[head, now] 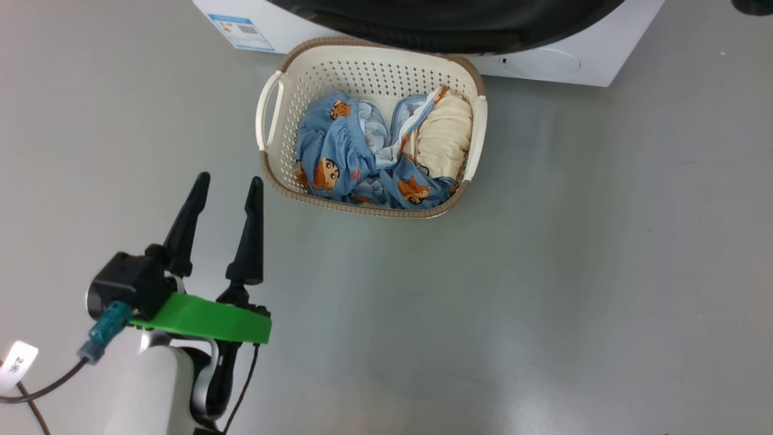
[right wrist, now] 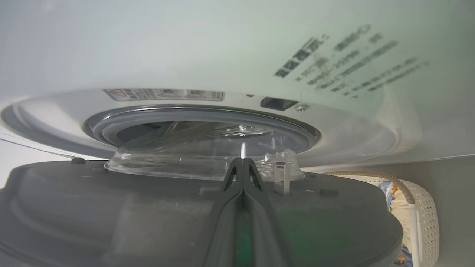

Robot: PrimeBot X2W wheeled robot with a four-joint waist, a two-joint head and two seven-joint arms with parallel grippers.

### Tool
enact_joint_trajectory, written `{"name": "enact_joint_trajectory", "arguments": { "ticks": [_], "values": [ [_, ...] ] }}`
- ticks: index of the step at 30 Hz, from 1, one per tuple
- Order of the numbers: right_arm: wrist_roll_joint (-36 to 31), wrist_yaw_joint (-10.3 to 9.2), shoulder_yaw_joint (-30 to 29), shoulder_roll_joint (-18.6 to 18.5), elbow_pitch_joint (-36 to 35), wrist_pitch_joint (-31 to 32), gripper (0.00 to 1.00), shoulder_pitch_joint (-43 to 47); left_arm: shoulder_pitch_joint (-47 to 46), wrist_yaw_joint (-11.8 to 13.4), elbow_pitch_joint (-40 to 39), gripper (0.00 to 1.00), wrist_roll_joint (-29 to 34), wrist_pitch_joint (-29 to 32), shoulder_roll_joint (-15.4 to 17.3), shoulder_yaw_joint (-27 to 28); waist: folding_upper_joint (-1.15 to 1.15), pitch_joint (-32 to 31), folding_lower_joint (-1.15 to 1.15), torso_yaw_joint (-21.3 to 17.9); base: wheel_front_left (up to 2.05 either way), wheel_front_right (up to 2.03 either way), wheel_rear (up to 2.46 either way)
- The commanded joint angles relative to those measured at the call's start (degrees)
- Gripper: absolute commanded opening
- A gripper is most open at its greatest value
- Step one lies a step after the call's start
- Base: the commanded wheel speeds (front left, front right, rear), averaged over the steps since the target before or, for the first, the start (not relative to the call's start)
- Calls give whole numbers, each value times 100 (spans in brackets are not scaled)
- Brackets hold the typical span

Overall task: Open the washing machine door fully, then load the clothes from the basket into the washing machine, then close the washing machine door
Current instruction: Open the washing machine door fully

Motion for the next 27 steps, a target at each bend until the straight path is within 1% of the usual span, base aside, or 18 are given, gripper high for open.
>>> {"name": "enact_joint_trajectory", "arguments": {
  "ticks": [1,5,10,21,27],
  "values": [
    [-56,10,52,460,-64,260,0,91,32,45,-166,100,8,-36,152,222,0,-27,0,-23,0,0,0],
    [-48,10,139,534,-106,709,0,196,112,51,-213,100,27,-36,152,254,0,-119,0,-66,0,0,0],
    [62,10,241,624,-462,1212,0,544,248,42,-251,100,71,-36,152,307,0,-286,0,-104,0,0,0],
    [356,10,412,905,-1696,2170,0,1795,493,0,-286,100,226,-36,152,443,0,-673,0,-198,0,0,0],
    [506,10,503,993,-2325,2642,0,2421,571,-15,-280,100,259,-36,152,452,0,-828,0,-210,0,0,0]
  ]
}}
